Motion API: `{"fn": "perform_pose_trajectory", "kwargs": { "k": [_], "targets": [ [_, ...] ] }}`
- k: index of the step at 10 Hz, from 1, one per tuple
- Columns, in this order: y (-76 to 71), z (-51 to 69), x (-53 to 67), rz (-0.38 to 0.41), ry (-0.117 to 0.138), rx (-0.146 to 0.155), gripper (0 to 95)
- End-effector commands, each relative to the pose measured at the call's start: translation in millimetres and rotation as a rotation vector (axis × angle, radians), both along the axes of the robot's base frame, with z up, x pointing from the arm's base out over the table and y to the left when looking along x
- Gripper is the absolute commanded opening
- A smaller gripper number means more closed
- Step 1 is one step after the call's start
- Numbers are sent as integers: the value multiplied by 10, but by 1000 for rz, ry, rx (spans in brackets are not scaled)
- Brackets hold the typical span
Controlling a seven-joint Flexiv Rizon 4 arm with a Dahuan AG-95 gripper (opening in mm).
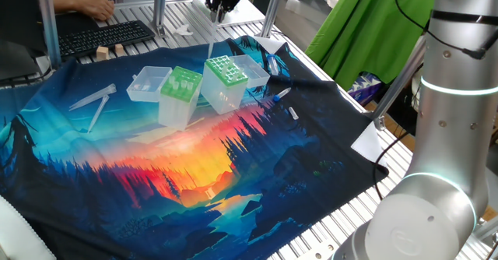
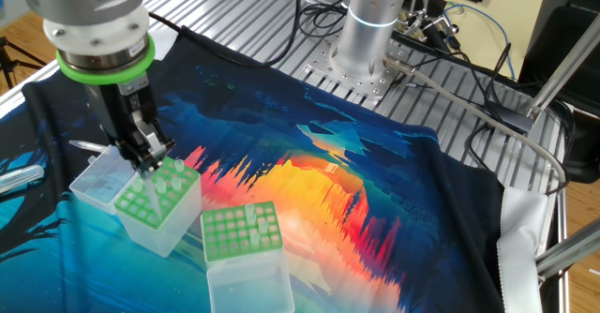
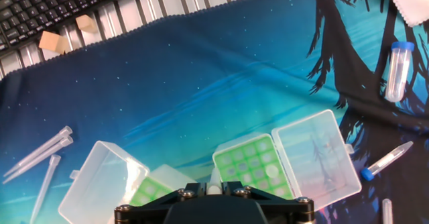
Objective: Transfer all large pipette tips from one holder to another
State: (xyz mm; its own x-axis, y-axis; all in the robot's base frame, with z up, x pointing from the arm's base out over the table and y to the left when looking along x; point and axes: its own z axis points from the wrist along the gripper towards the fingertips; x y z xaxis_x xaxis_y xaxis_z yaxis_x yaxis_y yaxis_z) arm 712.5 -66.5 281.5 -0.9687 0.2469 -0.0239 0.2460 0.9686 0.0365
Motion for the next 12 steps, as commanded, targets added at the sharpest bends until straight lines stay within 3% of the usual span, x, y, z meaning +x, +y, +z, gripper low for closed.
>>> {"fn": "perform_pose_trajectory", "kwargs": {
  "k": [1,6,12],
  "targets": [
    [-47,11,-48,11,1,-1,0],
    [-166,-2,-99,35,1,6,0],
    [-247,-78,-73,38,-3,16,0]
  ]
}}
